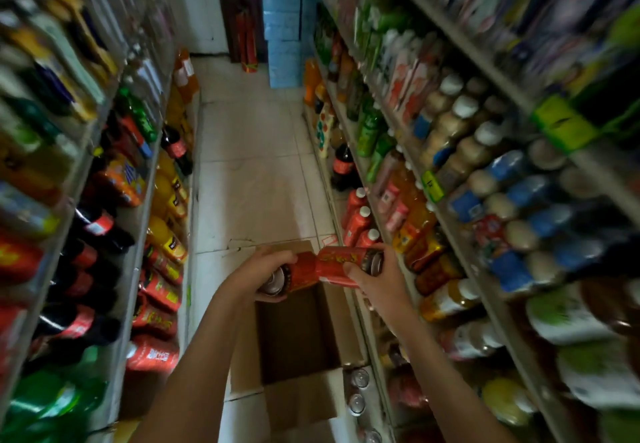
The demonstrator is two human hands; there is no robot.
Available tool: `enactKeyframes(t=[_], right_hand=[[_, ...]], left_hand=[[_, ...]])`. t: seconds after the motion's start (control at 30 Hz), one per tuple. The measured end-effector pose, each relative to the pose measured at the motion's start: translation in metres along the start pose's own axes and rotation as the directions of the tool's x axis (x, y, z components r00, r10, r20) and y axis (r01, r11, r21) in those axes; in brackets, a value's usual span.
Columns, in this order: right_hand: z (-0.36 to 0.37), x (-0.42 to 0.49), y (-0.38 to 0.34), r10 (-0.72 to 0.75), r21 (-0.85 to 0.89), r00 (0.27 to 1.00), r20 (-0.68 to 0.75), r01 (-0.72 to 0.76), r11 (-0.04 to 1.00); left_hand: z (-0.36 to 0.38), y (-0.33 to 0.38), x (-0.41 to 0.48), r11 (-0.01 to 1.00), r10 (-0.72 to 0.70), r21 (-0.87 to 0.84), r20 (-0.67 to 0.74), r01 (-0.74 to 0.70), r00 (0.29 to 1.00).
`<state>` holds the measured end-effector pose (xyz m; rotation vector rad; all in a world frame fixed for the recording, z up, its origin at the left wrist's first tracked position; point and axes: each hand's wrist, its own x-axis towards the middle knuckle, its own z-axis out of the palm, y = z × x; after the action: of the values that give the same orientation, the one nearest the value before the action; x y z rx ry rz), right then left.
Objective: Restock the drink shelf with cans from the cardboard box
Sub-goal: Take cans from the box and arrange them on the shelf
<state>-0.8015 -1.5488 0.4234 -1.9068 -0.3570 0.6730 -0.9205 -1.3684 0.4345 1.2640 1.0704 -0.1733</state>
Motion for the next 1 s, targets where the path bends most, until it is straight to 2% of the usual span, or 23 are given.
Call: enactKeyframes(t=[0.13, 0.2, 0.3, 0.47, 0.57, 0.67, 0.83, 1.0], right_hand=[[-0.035, -0.044, -0.064, -0.056, -0.064, 0.994, -0.099, 0.049, 0.997], [-0.053, -0.066, -0.095, -0.081, -0.094, 0.981, -0.179, 0.065, 0.993], [-0.078, -0.099, -0.139, -0.111, -0.167, 0.966, -0.233, 0.072, 0.983], [-0.124, -0.162, -0.192, -0.145, -0.239, 0.914, -0.379, 0.055, 0.97], [-0.151, -0.209, -0.214, -0.211, -0.305, 0.881, -0.423, 0.08, 0.949], [-0.178, -0.256, -0.221, -0.205, -0.305, 0.855, -0.476, 0.058, 0.951], [-0.222, -0.329, -0.206, -0.143, -0.259, 0.757, -0.638, -0.036, 0.965], [-0.257, -0.383, -0.183, -0.096, -0.204, 0.601, -0.794, -0.115, 0.972]], left_hand=[[0.002, 0.067, -0.061, 0.949, 0.156, 0.271, 0.045, -0.162, 0.987], [0.008, 0.102, -0.09, 0.873, 0.238, 0.412, 0.101, -0.259, 0.966], [0.022, 0.147, -0.128, 0.668, 0.295, 0.623, 0.283, -0.408, 0.913], [0.056, 0.204, -0.204, 0.315, 0.323, 0.741, 0.504, -0.593, 0.801], [0.078, 0.229, -0.243, 0.095, 0.325, 0.755, 0.592, -0.648, 0.738], [0.104, 0.243, -0.284, -0.103, 0.317, 0.692, 0.704, -0.715, 0.636], [0.166, 0.236, -0.348, -0.285, 0.245, 0.506, 0.859, -0.814, 0.449], [0.238, 0.213, -0.389, -0.44, 0.142, 0.339, 0.941, -0.831, 0.309]])
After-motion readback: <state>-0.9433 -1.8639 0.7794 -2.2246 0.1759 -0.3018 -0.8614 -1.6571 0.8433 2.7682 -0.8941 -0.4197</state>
